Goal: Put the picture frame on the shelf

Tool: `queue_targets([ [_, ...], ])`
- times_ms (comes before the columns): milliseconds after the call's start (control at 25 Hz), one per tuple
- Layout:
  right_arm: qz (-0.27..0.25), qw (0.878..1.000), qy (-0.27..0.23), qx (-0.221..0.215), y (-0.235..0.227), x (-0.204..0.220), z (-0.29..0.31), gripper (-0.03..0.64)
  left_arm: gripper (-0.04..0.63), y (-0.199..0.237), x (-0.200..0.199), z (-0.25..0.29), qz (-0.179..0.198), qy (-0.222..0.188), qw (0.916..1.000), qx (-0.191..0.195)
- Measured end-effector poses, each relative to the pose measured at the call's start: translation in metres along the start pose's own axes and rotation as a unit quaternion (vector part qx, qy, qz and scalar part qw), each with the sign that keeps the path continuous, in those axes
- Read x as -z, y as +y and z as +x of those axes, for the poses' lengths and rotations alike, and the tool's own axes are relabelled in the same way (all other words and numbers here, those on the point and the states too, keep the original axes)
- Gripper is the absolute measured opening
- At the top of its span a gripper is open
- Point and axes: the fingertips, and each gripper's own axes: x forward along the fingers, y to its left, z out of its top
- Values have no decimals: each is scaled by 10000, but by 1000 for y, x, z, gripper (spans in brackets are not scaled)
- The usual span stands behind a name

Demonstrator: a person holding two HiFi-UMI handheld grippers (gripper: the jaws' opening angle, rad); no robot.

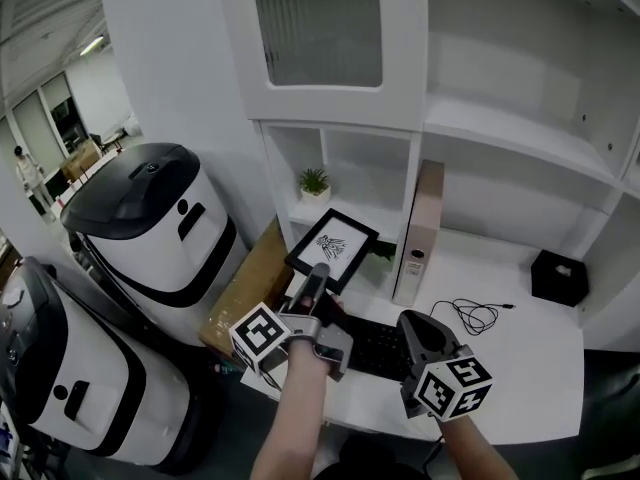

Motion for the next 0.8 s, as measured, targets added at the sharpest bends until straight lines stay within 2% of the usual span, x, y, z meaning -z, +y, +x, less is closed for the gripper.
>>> queue_targets([
  [440,-59,9996,-112,246,-4,-11,6,3,66,5,-9,33,-162,-94,9998,-20],
  [800,-64,9983,-147,562,-21,-15,-5,3,66,18,3,58,-391,-177,9990,-129],
])
